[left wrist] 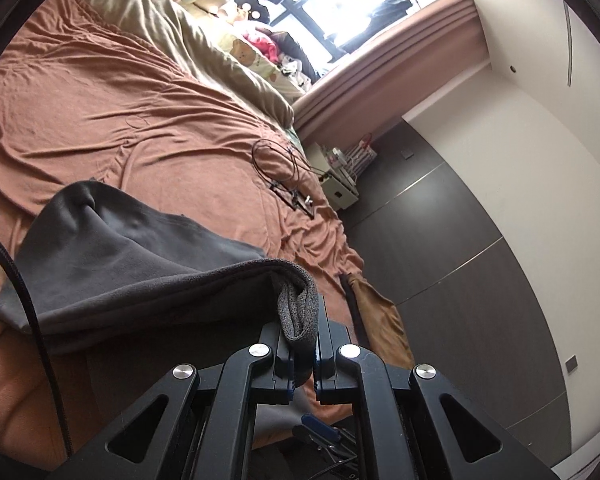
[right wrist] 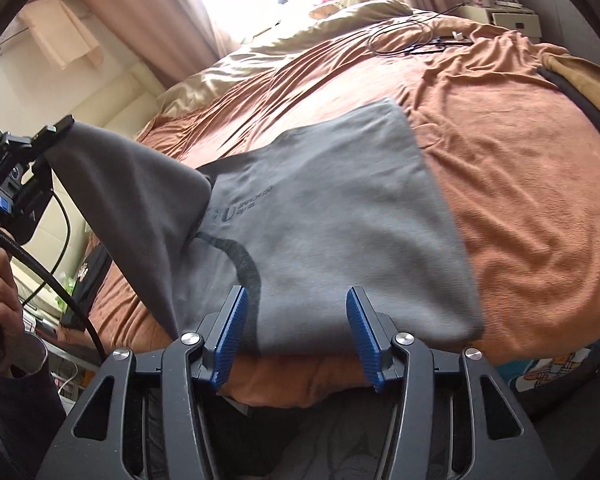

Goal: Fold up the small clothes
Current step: 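Open the right gripper while the left gripper keeps holding the shirt up, then lower the shirt onto the blanket and open the left gripper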

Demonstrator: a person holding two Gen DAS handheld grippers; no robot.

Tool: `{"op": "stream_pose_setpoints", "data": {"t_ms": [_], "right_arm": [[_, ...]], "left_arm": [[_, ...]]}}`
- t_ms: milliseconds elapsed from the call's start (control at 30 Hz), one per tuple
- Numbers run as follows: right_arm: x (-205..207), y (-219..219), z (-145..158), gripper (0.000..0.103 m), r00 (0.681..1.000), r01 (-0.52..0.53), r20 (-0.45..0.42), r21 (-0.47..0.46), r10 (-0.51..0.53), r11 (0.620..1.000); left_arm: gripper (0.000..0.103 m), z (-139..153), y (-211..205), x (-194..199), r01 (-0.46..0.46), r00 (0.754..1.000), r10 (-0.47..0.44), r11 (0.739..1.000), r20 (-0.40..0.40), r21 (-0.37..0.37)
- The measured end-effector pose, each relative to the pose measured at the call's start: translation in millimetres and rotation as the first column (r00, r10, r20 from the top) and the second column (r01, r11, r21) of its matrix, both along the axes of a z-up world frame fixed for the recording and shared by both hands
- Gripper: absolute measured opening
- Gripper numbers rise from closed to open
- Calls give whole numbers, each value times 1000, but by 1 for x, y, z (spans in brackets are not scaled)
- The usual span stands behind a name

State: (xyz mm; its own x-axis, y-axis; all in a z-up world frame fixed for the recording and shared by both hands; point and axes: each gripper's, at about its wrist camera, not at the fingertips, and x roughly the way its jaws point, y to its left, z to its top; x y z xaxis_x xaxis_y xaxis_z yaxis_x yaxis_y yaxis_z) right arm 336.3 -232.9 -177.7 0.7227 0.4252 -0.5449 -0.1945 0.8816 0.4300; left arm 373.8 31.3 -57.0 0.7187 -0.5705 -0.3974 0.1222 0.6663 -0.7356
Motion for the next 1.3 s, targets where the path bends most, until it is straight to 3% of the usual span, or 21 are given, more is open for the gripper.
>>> {"op": "stream_pose_setpoints", "data": {"t_ms": [400, 467, 533, 633, 733, 900, 1067, 1300], "right_arm": [[-14, -41, -11, 49, 999, 29, -38, 47, -28, 998], [-14, -43, -12, 49, 999, 26, -43, 47, -24, 999], [-14, -43, -12, 49, 999, 18, -49, 48, -16, 999], [-7, -41, -13, 49, 998, 2, -59, 42, 1, 999], [-3, -36, -11, 49, 998, -19, -63, 23, 20, 1000], [16, -19, -2, 49, 995, -67, -74, -73, 61, 995], [43, -1, 17, 49, 992, -115, -80, -200, 101, 973], [78, 43, 35, 49, 978, -206, -111, -440, 174, 874]], "left_arm": [[7, -38, -84, 22, 143, 984, -135, 988, -112, 62], [14, -48, -94, 25, 169, 976, -157, 983, -148, 72], [33, -57, -100, 27, 196, 967, -183, 979, -176, 59], [53, -60, -95, 21, 181, 970, -167, 981, -176, 68], [55, -60, -79, 13, 149, 976, -132, 985, -172, 91], [56, -69, -44, -5, 90, 979, -62, 987, -196, 136], [56, -95, -10, -20, 22, 964, 25, 985, -266, 171], [56, -132, 26, -37, -54, 927, 115, 983, -356, 177]]}}
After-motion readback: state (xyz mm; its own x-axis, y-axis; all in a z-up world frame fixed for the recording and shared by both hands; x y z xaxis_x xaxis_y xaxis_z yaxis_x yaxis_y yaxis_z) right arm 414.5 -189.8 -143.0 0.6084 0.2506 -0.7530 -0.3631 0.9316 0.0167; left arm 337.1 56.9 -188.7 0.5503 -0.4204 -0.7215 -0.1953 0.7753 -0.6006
